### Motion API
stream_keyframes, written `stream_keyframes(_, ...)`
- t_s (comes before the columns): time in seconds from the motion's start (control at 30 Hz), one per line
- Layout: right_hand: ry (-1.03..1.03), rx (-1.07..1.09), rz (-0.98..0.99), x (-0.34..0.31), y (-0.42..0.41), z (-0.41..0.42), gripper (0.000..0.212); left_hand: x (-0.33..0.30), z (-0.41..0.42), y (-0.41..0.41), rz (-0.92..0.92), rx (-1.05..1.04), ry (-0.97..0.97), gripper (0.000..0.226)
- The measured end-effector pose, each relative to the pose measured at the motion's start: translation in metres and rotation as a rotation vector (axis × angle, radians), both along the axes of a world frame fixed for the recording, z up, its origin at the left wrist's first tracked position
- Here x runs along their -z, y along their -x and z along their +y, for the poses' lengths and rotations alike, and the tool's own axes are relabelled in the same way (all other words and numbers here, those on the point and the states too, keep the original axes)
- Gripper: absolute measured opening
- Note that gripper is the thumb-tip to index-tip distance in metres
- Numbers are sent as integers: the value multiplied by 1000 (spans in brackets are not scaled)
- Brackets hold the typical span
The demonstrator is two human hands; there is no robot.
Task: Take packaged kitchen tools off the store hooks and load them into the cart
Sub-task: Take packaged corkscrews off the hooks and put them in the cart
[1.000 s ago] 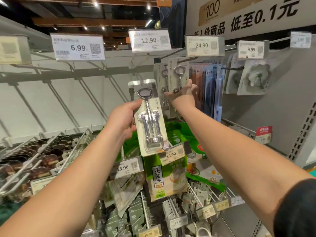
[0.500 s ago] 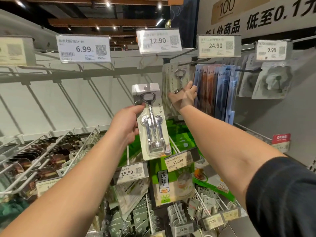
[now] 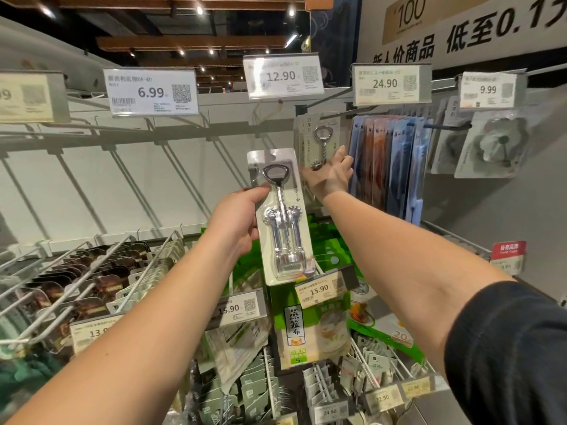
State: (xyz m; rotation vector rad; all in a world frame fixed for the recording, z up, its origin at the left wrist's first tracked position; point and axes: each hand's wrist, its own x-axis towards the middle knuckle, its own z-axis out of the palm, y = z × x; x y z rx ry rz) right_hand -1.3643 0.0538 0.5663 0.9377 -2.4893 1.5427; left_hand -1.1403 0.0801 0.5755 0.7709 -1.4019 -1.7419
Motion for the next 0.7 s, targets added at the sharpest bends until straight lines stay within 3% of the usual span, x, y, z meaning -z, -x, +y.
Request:
stream_keyframes(0.17,-5,-60,-17,-7,-8,25,114,3,-3,0,3,-2,19,15)
stream_keyframes(0.33,91,-246,-16,0,-41,101,73,5,0,6,-34,22,103,13)
stream_keyframes(0.4,56,-303,30,12,-61,134,67,3,6,10,-25,23,127,12)
stream_keyframes(0.57,-32,-330,76,30,-94,173,96,0,23,33,54,20,146,13)
stream_keyframes(0.7,-32,-258,179,34,-96,176,106,-4,44,54,87,56,167,14)
